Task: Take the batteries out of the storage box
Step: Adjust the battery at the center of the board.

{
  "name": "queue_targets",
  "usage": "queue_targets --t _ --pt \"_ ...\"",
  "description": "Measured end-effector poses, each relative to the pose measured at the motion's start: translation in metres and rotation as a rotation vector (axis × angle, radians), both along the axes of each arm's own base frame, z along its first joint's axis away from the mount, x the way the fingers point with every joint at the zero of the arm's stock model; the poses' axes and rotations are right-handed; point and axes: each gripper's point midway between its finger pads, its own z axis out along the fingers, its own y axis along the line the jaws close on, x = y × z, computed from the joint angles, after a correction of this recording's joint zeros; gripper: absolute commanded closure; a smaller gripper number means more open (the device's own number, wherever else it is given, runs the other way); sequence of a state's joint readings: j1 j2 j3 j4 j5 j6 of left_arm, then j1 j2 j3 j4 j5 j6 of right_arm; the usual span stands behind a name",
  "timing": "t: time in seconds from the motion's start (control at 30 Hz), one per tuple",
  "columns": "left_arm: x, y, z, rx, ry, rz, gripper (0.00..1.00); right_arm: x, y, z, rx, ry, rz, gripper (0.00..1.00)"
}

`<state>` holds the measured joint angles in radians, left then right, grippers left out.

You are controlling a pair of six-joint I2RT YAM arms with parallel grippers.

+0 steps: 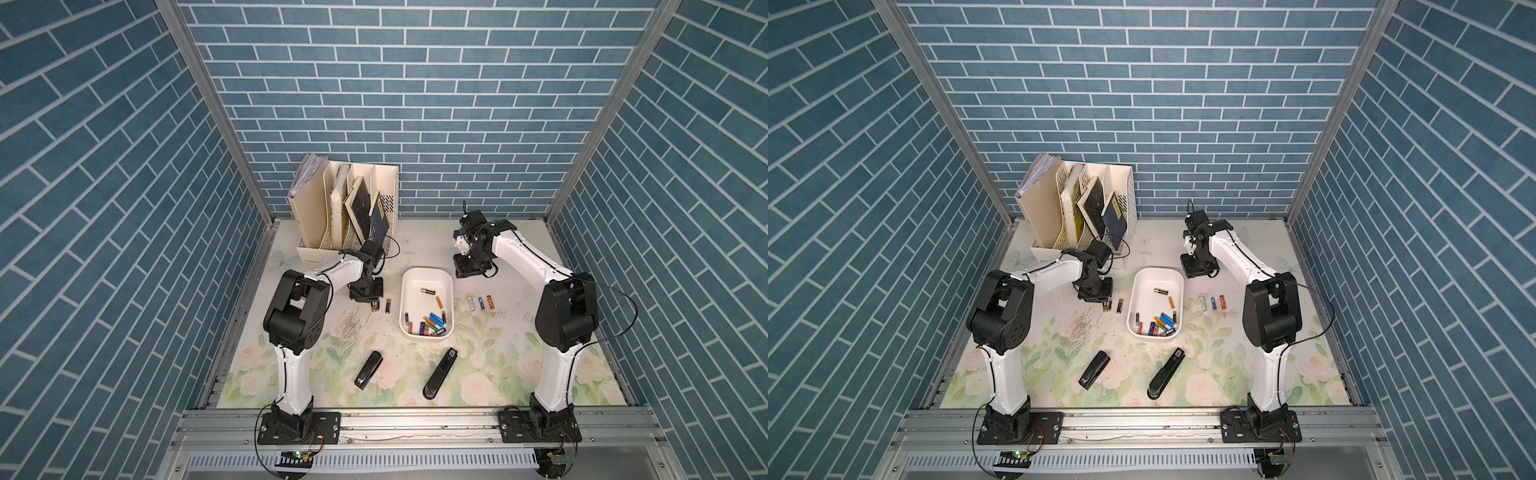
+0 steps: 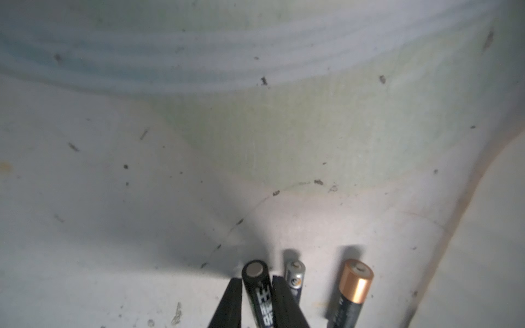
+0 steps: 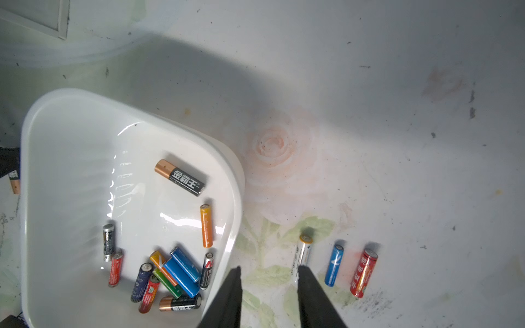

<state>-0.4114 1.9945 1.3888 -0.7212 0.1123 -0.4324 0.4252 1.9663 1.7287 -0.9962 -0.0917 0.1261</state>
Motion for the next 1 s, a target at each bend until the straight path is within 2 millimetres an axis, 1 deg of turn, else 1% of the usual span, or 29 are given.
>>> queue_targets --t 0.1,0.27,0.43,0.67,1.0 --pt "-0.0004 0.0013 -0.0034 0.009 0.006 0.001 0.75 -0.0002 -0.0001 -0.0002 -0.001 0.001 0.000 0.64" --pt "-0.0005 0.0026 -0.0036 0.016 0.006 0.001 0.78 -0.0015 -0.0007 -0.0019 -0.005 0.011 0.000 0.64" --pt "-0.0007 0.0038 -0.0040 0.025 0.006 -0.003 0.79 -0.0006 -0.0004 -0.0021 -0.007 0.013 0.000 0.64" --pt "0.0001 0.0041 -0.0038 0.033 0.006 -0.014 0.78 -0.0007 -0.0005 -0.0021 -0.007 0.013 0.000 0.64" --pt "0.0032 0.0035 -0.0036 0.038 0.004 -0.023 0.74 -0.0010 -0.0006 -0.0023 -0.007 0.015 0.000 0.64"
